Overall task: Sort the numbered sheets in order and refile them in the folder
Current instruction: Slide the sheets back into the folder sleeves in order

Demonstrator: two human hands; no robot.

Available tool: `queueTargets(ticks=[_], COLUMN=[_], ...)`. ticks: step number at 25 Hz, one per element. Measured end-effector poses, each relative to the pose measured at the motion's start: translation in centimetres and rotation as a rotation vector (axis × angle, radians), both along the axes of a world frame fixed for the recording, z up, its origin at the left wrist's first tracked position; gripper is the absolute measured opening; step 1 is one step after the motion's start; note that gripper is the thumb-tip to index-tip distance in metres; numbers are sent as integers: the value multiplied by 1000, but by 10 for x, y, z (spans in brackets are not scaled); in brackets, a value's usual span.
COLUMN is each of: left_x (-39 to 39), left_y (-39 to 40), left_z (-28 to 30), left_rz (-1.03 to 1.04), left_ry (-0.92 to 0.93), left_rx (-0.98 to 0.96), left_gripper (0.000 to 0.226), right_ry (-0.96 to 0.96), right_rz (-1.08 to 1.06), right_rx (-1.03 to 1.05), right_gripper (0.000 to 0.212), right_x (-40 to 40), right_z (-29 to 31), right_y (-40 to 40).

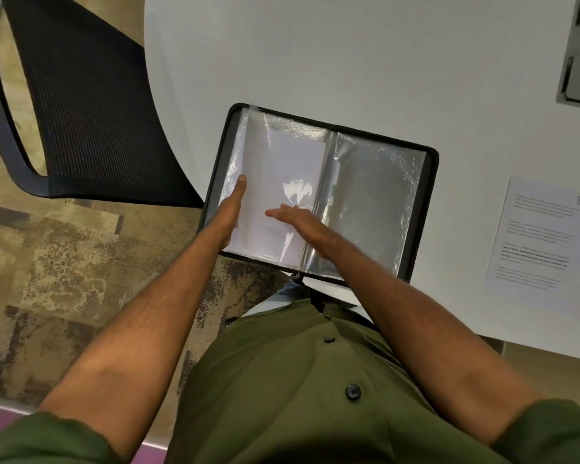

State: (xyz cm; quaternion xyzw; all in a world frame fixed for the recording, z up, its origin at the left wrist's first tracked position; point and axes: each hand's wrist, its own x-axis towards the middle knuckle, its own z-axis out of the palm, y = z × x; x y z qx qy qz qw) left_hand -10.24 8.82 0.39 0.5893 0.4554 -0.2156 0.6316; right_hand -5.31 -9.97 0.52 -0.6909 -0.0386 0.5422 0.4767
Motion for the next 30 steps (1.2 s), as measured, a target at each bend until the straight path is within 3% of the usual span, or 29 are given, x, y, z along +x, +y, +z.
queueTargets(ticks=[2, 7, 13, 16, 23, 30], left_x=[-2, -17, -32, -35, -3, 55], left_y=[2, 20, 17, 3, -67, -166], left_z=[-2, -25, -35, -35, -33, -25], left_rz=[-14, -194, -462, -775, -1082, -1252], left_ry=[8, 16, 42, 62, -209, -367], left_rx=[95, 519, 736, 916, 857, 746], left_gripper=[72, 44, 75, 67, 56, 53], right_ry=[-28, -109, -199, -293, -427, -495], right_rz=[33, 31, -32, -3, -114, -386], right_rx=[-20, -22, -29, -74, -196, -381], right_gripper=[39, 33, 30, 30, 32, 33], right_x=[-3, -2, -5, -8, -7, 0], right_z=[-6, -9, -11, -15, -17, -12], right_y=[-2, -8, -28, -50, -125, -222])
